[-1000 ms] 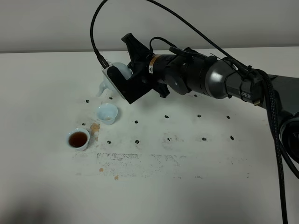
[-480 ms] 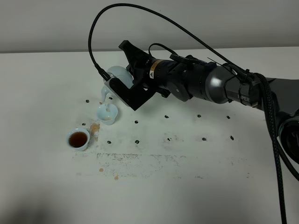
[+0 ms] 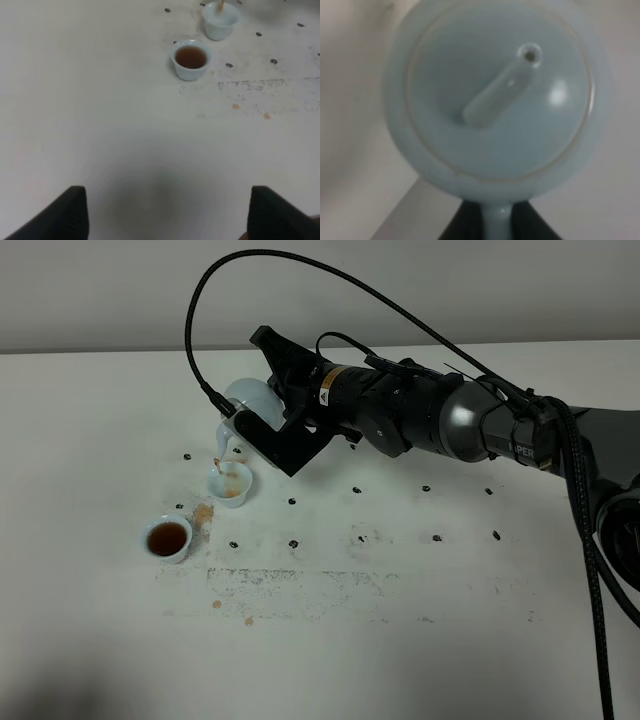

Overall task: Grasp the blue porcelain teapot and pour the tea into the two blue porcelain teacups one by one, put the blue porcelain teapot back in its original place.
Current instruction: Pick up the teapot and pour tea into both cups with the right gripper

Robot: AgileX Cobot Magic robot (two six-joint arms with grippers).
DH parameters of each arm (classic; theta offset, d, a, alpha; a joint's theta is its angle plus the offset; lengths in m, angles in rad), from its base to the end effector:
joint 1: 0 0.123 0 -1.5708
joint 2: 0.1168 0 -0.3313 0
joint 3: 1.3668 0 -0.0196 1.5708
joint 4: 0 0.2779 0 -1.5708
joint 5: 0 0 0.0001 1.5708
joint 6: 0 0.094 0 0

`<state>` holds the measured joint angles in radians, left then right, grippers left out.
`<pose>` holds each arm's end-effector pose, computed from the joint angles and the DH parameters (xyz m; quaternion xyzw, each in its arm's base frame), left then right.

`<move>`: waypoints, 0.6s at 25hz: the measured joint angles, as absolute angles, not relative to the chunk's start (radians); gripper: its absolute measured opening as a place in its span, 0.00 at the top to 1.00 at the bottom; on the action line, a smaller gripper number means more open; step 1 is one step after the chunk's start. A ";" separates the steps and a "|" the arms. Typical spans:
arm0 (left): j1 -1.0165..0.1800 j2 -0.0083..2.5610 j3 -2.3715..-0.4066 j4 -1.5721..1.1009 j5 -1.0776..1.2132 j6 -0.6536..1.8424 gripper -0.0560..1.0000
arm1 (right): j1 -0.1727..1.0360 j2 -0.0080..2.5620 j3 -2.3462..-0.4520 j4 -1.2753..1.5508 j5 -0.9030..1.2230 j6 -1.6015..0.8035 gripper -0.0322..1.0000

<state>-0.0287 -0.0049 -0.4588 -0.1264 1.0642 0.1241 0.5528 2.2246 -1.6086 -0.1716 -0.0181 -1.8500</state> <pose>-0.0215 -0.0098 0.2765 0.0672 0.8591 -0.0391 0.5059 0.4786 0.2956 0.1914 -0.8286 0.2407 -0.3377 0.3761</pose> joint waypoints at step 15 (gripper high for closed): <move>-0.029 -0.005 -0.459 -0.126 1.064 0.124 0.35 | 0.553 2.225 -1.609 -0.150 -0.032 -1.932 0.93</move>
